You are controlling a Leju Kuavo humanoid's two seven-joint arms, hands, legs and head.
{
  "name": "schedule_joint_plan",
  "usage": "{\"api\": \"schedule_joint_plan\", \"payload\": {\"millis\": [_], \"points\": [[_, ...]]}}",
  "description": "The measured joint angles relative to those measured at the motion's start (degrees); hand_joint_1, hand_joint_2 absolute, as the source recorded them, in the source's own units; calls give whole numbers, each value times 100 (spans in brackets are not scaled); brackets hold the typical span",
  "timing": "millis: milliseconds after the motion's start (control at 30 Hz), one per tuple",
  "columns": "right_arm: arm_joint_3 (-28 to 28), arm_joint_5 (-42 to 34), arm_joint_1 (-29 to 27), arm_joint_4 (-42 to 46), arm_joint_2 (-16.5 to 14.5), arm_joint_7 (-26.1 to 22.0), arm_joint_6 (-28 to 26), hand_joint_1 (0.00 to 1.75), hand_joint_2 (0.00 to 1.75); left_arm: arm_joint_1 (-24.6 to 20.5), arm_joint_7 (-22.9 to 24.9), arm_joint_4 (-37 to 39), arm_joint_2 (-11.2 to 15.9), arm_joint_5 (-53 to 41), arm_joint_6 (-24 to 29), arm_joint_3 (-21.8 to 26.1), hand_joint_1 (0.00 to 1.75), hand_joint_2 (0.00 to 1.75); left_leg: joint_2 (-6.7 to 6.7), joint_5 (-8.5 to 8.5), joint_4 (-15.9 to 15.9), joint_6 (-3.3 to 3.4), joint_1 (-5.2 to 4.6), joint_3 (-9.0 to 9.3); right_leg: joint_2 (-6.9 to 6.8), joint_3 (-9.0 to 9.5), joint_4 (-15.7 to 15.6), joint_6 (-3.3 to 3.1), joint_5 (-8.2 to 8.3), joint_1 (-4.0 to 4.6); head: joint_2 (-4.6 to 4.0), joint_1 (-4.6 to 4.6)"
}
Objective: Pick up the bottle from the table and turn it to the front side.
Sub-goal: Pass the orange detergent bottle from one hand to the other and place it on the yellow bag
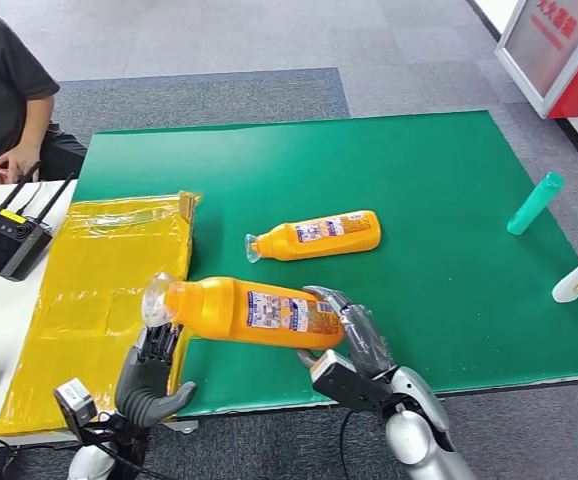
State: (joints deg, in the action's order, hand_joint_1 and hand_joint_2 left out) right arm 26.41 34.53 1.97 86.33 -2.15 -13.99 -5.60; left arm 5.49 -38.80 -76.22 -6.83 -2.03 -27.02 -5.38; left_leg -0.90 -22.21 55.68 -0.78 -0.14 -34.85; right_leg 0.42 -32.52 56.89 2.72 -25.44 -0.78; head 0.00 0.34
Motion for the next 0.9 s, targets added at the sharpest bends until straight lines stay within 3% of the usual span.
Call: {"api": "schedule_joint_plan", "payload": {"millis": [200,467,900], "points": [[7,-5,2,-5,-12,-31,-1,175,175,-17,0,24,-7,26,-57,-3,0,175,0,0,0,-1,1,0,0,0,0,-1,-1,1,0,0],[258,-41,11,-84,-96,-249,-44,175,175,-120,0,30,-5,329,-697,-105,0,175,0,0,0,-1,1,0,0,0,0,-1,0,1,0,1],[792,125,188,-987,-385,-539,-512,175,175,-478,0,232,-56,507,-956,-297,0,175,0,0,0,-2,1,0,1,0,0,-1,-1,1,0,0]]}}
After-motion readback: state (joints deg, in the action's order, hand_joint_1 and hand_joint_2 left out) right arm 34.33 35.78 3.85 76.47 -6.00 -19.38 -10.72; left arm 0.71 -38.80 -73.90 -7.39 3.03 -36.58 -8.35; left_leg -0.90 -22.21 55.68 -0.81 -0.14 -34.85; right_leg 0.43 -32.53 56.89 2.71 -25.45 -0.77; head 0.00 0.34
